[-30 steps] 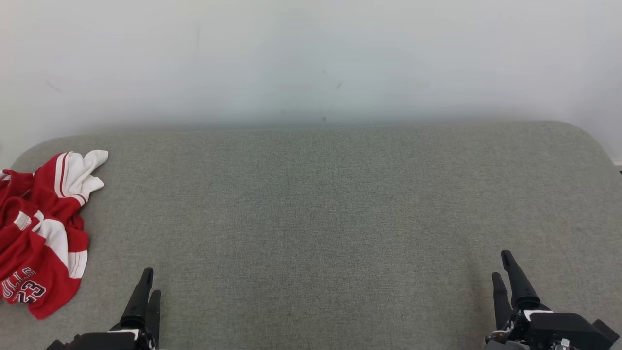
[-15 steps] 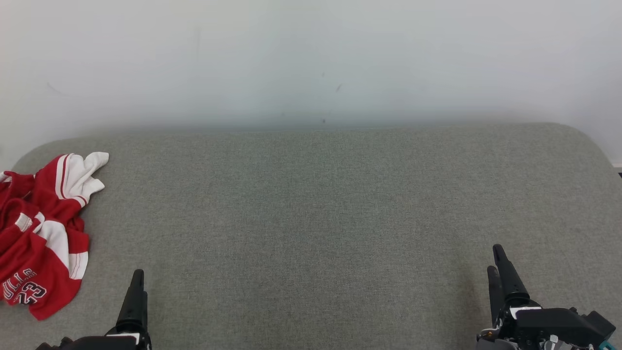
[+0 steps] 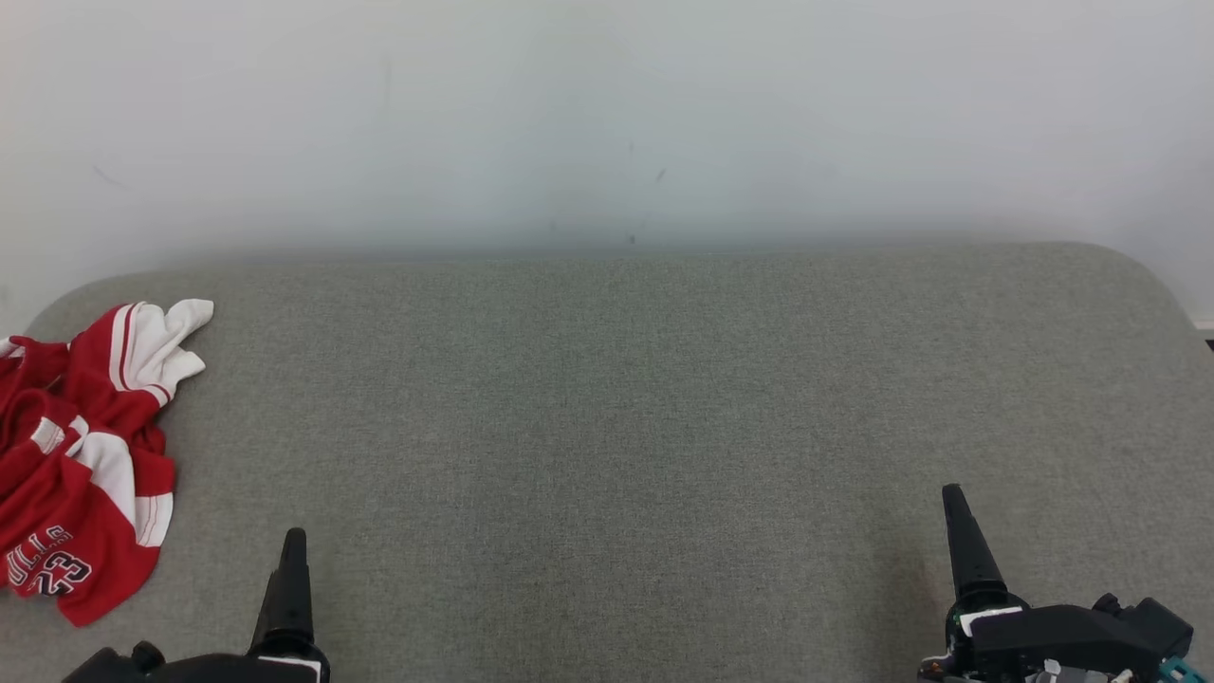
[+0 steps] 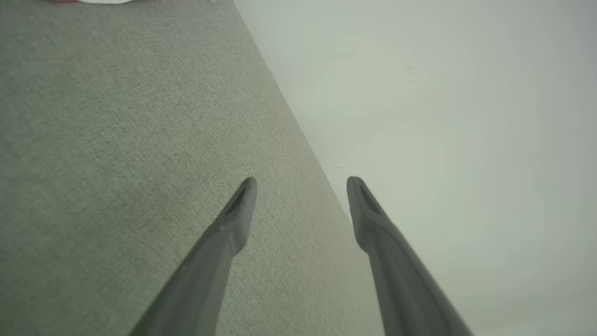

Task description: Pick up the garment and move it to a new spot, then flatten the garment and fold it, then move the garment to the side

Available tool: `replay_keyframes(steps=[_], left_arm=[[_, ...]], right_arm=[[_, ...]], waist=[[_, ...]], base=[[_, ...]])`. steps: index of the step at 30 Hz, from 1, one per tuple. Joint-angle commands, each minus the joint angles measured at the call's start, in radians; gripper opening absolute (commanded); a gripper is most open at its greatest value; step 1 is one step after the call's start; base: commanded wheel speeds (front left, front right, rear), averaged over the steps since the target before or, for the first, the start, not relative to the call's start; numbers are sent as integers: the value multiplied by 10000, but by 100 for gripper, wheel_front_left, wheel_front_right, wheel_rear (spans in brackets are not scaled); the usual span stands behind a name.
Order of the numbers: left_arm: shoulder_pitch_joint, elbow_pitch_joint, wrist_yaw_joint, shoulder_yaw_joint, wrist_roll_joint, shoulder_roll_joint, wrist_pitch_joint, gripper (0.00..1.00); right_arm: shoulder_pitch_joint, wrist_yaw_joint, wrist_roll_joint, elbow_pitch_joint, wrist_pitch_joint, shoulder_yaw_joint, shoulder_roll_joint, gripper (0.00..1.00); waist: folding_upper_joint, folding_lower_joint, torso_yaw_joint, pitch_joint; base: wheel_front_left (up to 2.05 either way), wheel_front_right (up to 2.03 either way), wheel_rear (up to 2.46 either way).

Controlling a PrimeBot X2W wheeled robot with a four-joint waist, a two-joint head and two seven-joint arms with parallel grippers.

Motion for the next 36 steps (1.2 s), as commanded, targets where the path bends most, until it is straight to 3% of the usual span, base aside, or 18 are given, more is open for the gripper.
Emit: replay_keyframes(steps=[1, 14, 27, 36], left_arm=[[-43, -235, 35, -71, 442, 62, -124, 100], [251, -471, 304, -574, 3177, 75, -622, 100], [358, -321, 458, -1020, 5756, 125, -1064, 100], [340, -311, 505, -1254, 6885, 231, -1315, 100]], right_arm=[[-144, -6, -357, -93, -85, 61, -38, 100], [-187, -8, -3570, 331, -478, 49, -44, 100], [-230, -10, -5798, 595, -545, -72, -49, 100], [-169, -11, -7033, 565, -435, -137, -52, 100]], waist=[[0, 0, -2, -5], [0, 0, -44, -81], [0, 0, -87, -129], [0, 0, -93, -158]], base=[[0, 0, 0], [0, 0, 0], [0, 0, 0], [0, 0, 0]])
